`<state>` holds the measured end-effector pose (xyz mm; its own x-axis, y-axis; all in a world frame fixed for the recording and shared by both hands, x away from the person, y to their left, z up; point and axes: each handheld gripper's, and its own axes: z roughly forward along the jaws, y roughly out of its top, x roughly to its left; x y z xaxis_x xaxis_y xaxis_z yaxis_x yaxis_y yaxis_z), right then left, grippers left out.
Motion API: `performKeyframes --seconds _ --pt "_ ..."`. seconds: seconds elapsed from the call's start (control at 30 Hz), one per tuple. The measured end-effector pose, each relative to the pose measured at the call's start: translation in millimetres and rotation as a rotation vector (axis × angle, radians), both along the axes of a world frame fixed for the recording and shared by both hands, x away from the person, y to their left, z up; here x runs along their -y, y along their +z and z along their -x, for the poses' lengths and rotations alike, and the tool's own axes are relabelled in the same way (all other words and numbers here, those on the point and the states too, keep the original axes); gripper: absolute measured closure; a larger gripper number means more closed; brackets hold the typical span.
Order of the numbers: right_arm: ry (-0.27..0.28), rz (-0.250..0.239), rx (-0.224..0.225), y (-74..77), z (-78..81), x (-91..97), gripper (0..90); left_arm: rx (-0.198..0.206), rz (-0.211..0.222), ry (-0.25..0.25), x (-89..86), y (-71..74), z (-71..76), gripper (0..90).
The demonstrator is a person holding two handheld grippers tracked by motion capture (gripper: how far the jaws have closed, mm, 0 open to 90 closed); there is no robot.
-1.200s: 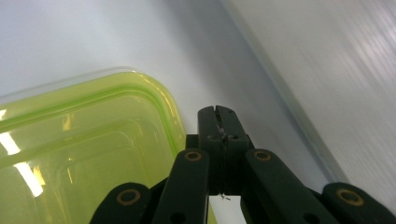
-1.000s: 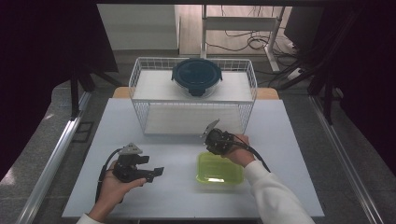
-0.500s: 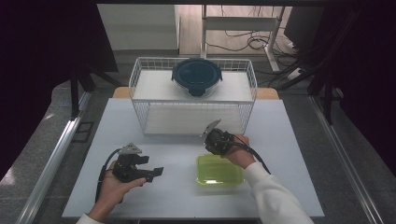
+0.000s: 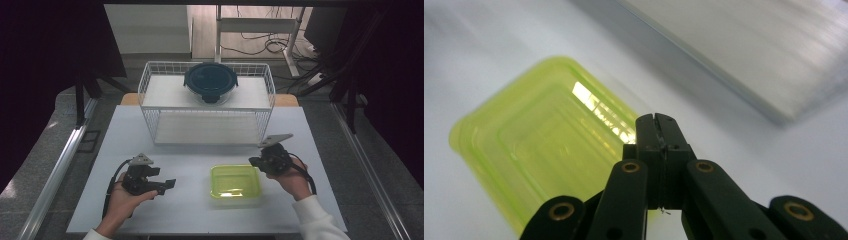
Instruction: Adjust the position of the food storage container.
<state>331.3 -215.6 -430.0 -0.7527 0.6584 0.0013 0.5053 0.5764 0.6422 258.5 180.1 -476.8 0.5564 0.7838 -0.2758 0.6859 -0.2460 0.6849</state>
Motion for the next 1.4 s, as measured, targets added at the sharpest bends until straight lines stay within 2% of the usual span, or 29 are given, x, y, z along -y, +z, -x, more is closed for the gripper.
performKeyframes --seconds 0.1,0.17,0.3,0.4,0.6,0.97,1.07,1.17,1.4 --pt "-0.053 -0.023 -0.013 -4.6 11.3 22.4 89.2 -0.005 0.002 0.010 0.5 0.0 -2.1 22.1" --pt "-0.087 -0.041 -0.040 -10.9 17.3 34.8 89.3 -0.006 0.006 0.010 2.1 0.8 -3.1 22.1" --pt "-0.145 -0.029 -0.087 -24.8 24.1 50.6 89.2 -0.007 0.002 0.006 5.8 -0.5 -2.8 22.1" --pt "-0.157 -0.002 -0.102 -32.8 26.9 54.5 89.2 -0.008 -0.004 0.006 5.7 -0.9 -2.4 22.1" --pt "-0.144 0.018 -0.123 -40.5 27.5 47.2 89.2 -0.016 0.002 0.012 3.9 -2.1 -2.2 22.1" --pt "-0.126 0.059 -0.121 -48.8 23.8 27.9 89.2 -0.021 0.000 0.013 3.2 -2.8 -2.9 22.1" --pt "-0.115 0.052 -0.124 -47.9 23.6 23.4 89.3 -0.022 0.001 0.013 3.3 -3.2 -3.0 22.1" --pt "-0.115 0.066 -0.121 -48.9 22.8 17.4 89.3 -0.023 0.000 0.010 3.1 -3.5 -2.9 22.1" --pt "-0.076 0.063 -0.127 -51.3 23.3 0.9 89.3 -0.024 -0.003 0.009 2.5 -3.7 -3.4 22.1"
